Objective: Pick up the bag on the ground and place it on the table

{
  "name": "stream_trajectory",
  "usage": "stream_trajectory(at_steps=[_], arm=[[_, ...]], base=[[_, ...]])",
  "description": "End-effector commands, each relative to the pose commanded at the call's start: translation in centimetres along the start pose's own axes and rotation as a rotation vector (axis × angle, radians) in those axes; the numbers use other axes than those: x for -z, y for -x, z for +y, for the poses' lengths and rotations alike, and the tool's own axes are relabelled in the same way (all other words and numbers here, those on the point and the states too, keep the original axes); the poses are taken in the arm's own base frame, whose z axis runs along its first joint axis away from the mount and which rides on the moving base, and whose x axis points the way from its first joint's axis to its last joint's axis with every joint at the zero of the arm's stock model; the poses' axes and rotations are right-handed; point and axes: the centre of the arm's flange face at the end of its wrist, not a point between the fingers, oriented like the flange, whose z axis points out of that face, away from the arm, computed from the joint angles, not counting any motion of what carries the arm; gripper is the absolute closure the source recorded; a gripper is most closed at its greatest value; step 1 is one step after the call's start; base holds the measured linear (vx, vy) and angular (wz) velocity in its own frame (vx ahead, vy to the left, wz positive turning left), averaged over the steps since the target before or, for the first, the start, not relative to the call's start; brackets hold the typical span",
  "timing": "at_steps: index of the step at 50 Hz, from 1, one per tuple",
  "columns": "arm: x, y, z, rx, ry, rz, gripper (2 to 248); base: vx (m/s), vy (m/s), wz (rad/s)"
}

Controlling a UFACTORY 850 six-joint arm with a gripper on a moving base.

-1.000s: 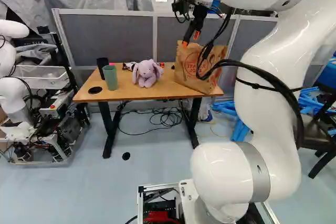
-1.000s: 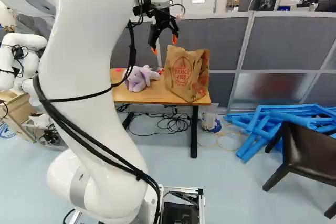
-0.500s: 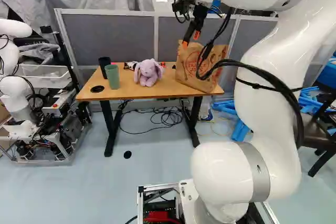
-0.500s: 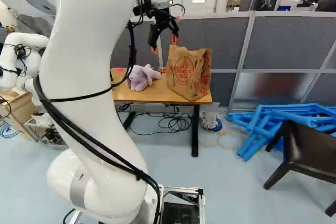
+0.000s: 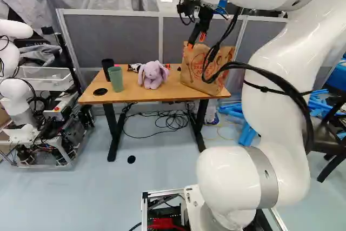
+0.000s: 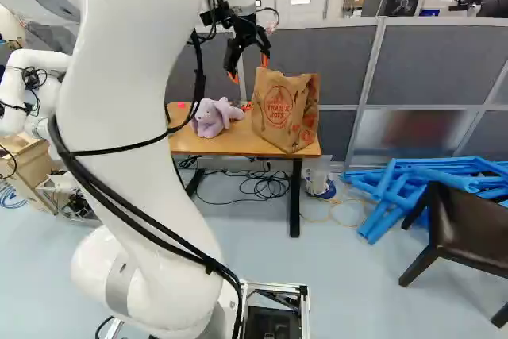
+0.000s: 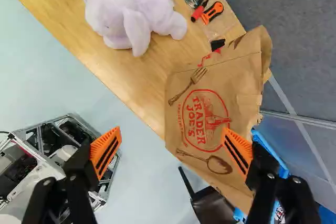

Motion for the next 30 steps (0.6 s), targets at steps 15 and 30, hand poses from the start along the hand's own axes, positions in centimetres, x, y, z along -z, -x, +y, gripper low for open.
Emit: stream_trajectory(at_steps=[15,30], arm=[[-1.0,0.4,-0.7,-0.030,0.026,0.013,3],[-2.3,0.9,-1.7,-0.073,0.062,0.034,3]], base=[[0.000,0.000,0.000],[0.000,0.000,0.000]])
